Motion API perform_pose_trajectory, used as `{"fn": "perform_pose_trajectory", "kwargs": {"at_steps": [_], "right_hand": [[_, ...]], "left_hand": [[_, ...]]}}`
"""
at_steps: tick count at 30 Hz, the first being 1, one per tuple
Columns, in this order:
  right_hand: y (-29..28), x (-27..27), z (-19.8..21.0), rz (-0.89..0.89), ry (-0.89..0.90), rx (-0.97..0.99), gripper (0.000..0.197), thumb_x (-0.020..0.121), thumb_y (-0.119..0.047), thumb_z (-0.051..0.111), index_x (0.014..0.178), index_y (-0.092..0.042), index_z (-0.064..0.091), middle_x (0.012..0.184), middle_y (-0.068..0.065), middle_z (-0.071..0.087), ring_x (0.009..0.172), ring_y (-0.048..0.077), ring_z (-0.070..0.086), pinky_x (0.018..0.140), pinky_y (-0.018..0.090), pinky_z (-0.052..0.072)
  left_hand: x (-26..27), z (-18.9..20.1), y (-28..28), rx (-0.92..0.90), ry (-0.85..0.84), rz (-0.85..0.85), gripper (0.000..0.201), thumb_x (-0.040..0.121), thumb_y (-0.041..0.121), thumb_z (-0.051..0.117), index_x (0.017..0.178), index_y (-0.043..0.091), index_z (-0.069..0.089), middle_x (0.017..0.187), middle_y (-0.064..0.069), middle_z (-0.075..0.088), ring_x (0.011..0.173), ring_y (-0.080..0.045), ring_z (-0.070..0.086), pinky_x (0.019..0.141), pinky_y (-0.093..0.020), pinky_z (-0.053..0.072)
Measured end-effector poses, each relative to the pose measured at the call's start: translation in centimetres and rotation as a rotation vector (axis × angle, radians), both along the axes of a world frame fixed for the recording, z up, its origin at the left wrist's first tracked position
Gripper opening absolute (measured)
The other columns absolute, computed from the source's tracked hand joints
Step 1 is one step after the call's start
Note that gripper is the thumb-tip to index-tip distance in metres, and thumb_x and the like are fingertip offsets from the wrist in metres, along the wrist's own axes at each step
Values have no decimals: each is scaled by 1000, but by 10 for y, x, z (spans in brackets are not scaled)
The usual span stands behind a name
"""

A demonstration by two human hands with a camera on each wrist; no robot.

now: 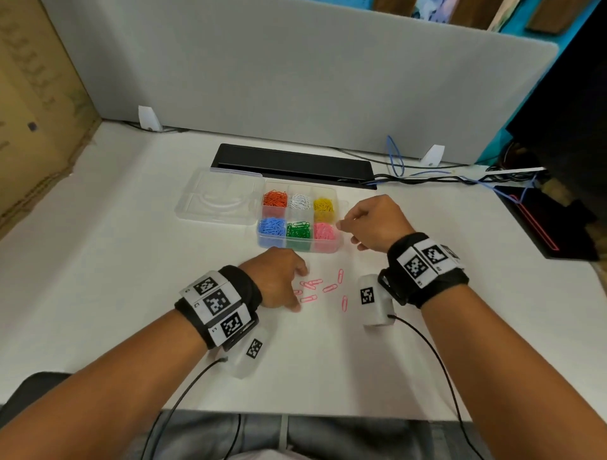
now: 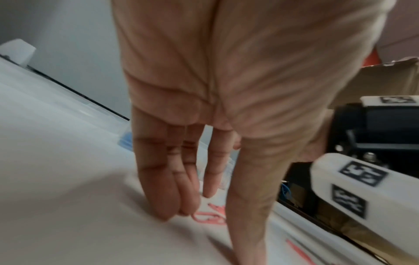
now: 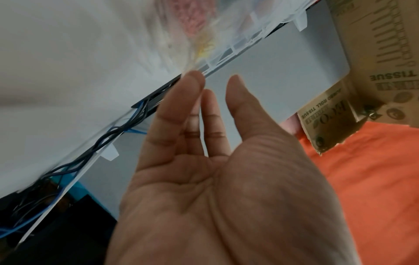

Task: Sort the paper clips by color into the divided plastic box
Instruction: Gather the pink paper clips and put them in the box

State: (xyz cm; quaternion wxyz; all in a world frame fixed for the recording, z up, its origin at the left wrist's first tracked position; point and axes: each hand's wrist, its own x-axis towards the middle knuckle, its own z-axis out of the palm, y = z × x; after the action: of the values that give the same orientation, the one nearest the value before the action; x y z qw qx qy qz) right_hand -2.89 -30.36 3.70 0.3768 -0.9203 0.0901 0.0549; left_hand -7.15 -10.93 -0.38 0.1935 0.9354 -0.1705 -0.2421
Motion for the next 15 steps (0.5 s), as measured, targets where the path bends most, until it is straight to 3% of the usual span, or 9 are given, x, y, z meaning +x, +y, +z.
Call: {"fn": "perform_pose_trajectory", "kwargs": {"at_steps": [4,7,10,13,15], "right_hand": [[-43,-38,-16,61,148,-12,21,81,-26,80,75,-8,71,72,14,73,66,31,71,72,48,62],[-61,-68,-30,77,252,-30,20,77,-24,81,73,-7,71,68,18,71,55,26,64,68,49,59],[-68,-92,-37,81,282,3,22,72,-25,80,73,-5,71,69,14,72,55,20,61,58,40,55],[-73,-104,-42,73,264,39,25,73,-34,83,72,-12,72,69,3,74,55,14,60,57,28,48],[-75,-106,-42,61,250,63,24,74,-35,82,74,-14,72,69,2,74,54,14,59,57,27,47]], "left_hand": [[3,4,-13,-10,-40,-23,52,75,26,84,122,16,65,102,4,59,93,-13,56,85,-25,49],[4,3,-30,-34,-61,-60,43,79,20,81,119,12,67,105,1,64,89,-11,55,79,-20,46],[5,4,-41,-31,-81,-77,46,82,26,77,124,12,64,108,1,61,90,-10,51,82,-20,43],[6,3,-43,-10,-93,-71,52,79,35,80,124,14,64,101,6,55,92,-11,50,86,-23,43],[5,3,-45,5,-115,-88,51,76,35,82,120,15,66,97,8,54,92,-12,51,84,-24,43]]}}
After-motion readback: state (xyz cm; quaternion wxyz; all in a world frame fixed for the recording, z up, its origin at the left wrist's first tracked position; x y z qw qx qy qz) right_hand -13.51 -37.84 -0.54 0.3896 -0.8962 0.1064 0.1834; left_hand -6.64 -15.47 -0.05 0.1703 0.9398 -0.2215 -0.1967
